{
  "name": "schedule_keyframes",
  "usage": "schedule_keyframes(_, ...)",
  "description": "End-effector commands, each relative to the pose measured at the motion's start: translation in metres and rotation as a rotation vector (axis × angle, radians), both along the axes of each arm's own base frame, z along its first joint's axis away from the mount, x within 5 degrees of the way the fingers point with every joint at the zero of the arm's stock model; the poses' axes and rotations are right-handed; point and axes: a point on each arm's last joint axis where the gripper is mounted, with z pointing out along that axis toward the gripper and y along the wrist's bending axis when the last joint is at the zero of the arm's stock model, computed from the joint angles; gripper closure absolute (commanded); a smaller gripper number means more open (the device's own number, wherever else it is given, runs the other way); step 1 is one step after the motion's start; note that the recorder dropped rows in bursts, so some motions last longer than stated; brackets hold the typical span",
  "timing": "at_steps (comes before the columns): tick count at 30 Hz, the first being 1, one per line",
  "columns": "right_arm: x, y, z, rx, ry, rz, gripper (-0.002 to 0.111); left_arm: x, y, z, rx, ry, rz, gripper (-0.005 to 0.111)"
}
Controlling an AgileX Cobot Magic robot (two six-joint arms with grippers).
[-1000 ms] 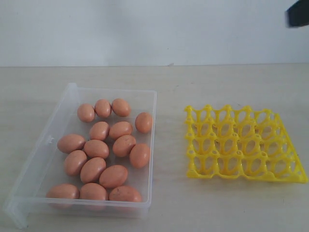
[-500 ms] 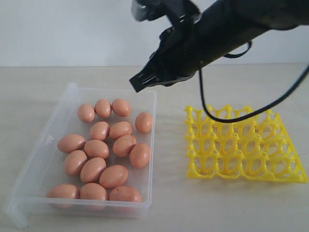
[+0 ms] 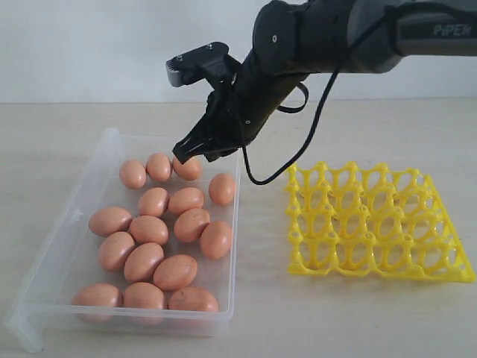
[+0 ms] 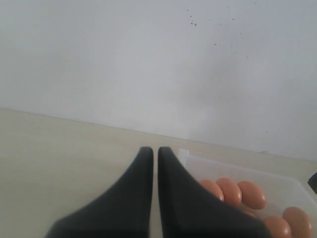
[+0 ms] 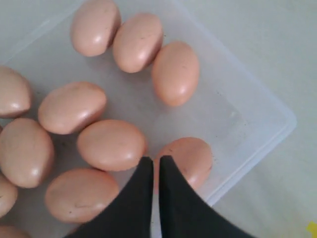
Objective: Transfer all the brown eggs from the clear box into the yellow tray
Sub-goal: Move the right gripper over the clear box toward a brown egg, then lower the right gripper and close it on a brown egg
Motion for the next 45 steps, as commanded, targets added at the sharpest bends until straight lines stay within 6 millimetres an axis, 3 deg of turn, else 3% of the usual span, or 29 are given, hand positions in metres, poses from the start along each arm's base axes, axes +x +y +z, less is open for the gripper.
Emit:
schedule_keyframes(1,0.013,-0.004,-0.018,-0.133,0.041,-0.103,0.105,0.0,0.0,0.001,-0.002,-0.002,-0.004,0.103)
schedule_keyframes(3,0.015,-0.004,-0.028,-0.163,0.07,-0.117,0.091,0.0,0.0,0.001,-0.002,-0.002,-0.004,0.103)
schedule_keyframes(4,0.016,-0.002,-0.034,-0.153,0.081,-0.122,0.076,0.0,0.0,0.001,-0.002,-0.002,-0.004,0.103)
schedule_keyframes(6,0.016,0.003,-0.034,-0.084,0.104,-0.158,0.057,0.0,0.0,0.001,-0.002,-0.002,-0.004,0.103)
schedule_keyframes(8,0.018,0.007,-0.031,-0.023,0.1,-0.191,0.053,0.0,0.0,0.001,-0.002,-0.002,-0.004,0.103)
schedule_keyframes(14,0.023,0.014,-0.018,0.069,0.088,-0.213,0.053,0.0,0.0,0.001,-0.002,-0.002,-0.004,0.103)
schedule_keyframes(25,0.027,0.017,-0.061,0.01,0.144,-0.224,0.053,0.0,0.0,0.001,-0.002,-0.002,-0.004,0.103)
schedule_keyframes(36,0.023,0.01,-0.067,-0.08,0.194,-0.236,0.053,0.0,0.0,0.001,-0.002,-0.002,-0.004,0.103)
schedule_keyframes(41,0.024,0.004,-0.068,-0.156,0.166,-0.228,0.061,0.0,0.0,0.001,-0.002,-0.002,-0.004,0.103)
schedule_keyframes(45,0.023,0.003,-0.069,-0.167,0.18,-0.235,0.06,0.0,0.0,0.001,-0.002,-0.002,-0.004,0.103)
